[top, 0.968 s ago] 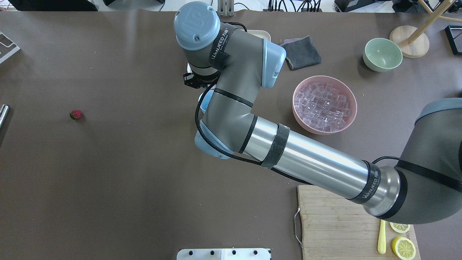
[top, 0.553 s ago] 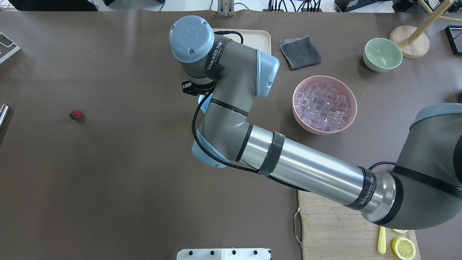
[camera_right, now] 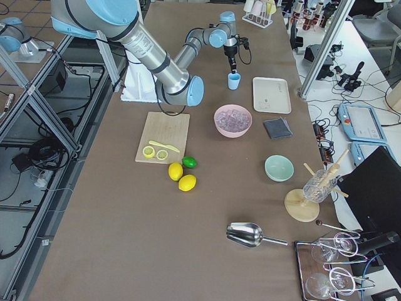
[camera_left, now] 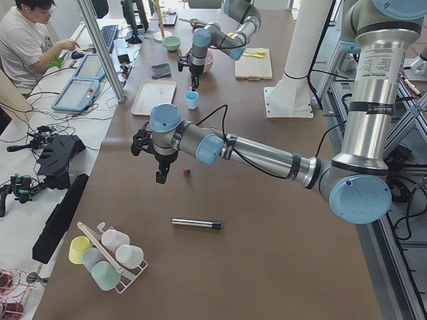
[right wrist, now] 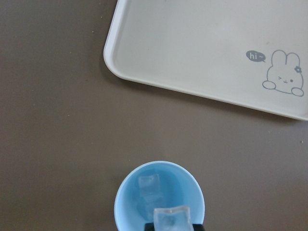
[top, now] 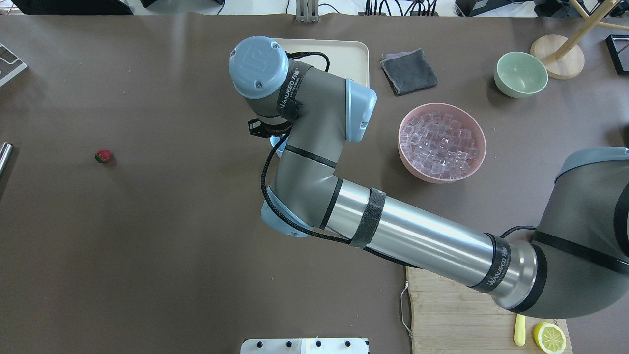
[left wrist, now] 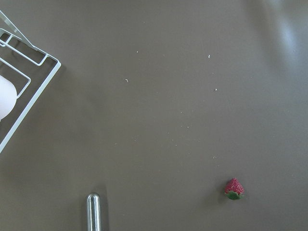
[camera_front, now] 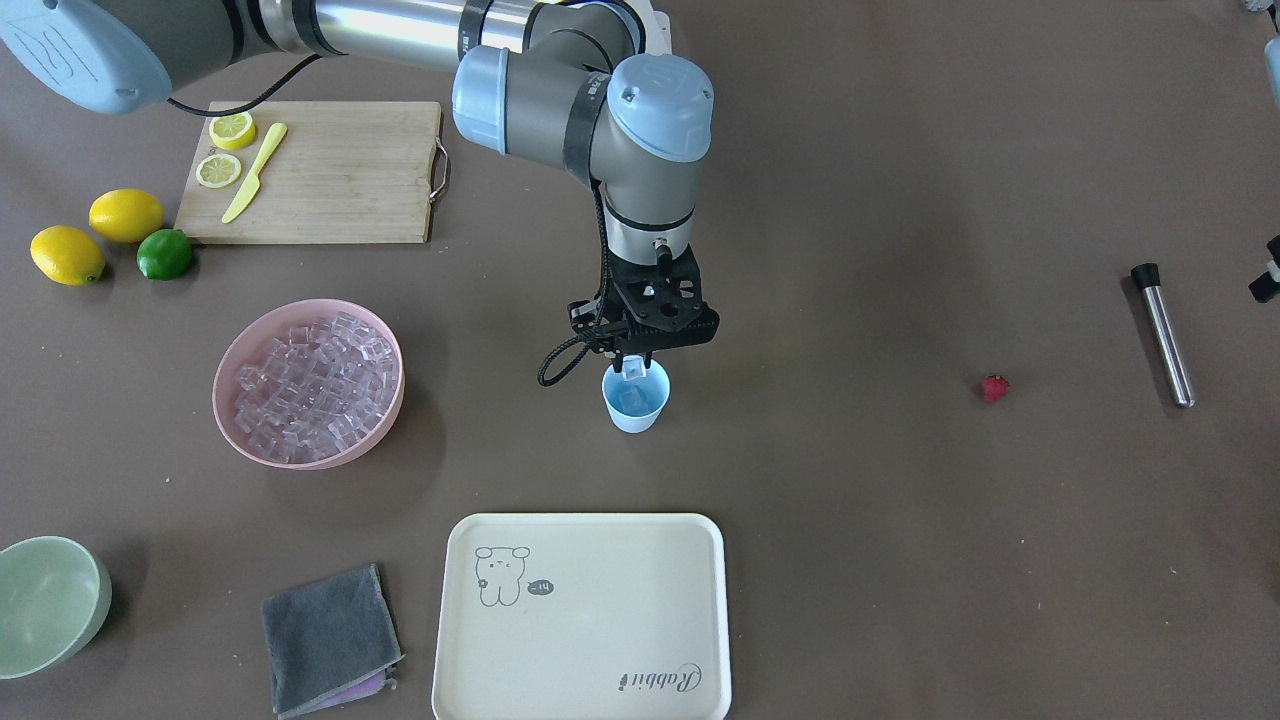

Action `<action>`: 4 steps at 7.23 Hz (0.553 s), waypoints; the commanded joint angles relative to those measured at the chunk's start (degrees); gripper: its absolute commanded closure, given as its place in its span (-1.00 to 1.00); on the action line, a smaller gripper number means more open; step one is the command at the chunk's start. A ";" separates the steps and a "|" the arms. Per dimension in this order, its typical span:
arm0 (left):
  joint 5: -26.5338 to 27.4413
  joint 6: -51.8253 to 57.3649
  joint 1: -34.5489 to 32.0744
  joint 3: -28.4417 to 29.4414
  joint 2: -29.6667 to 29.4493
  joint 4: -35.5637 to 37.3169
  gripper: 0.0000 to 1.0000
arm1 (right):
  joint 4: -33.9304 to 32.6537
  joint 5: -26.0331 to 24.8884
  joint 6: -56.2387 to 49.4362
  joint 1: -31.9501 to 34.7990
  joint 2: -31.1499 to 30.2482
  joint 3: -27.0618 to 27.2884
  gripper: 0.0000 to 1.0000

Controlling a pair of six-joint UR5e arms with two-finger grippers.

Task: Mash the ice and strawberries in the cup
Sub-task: 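Open the right gripper to drop the ice cube into the cup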

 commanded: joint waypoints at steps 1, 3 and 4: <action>-0.08 -0.13 0.03 -0.29 0.07 0.16 -0.95 | 3.70 -0.54 0.00 -0.05 0.04 -2.36 0.30; -0.08 -0.04 0.03 -0.47 0.16 -0.28 -0.95 | 4.50 -1.24 -0.09 -0.49 -0.05 -2.64 -0.35; -0.08 -0.39 0.11 -0.47 -0.01 -0.28 -0.95 | 4.51 -1.24 -0.09 -0.49 -0.05 -2.47 -0.42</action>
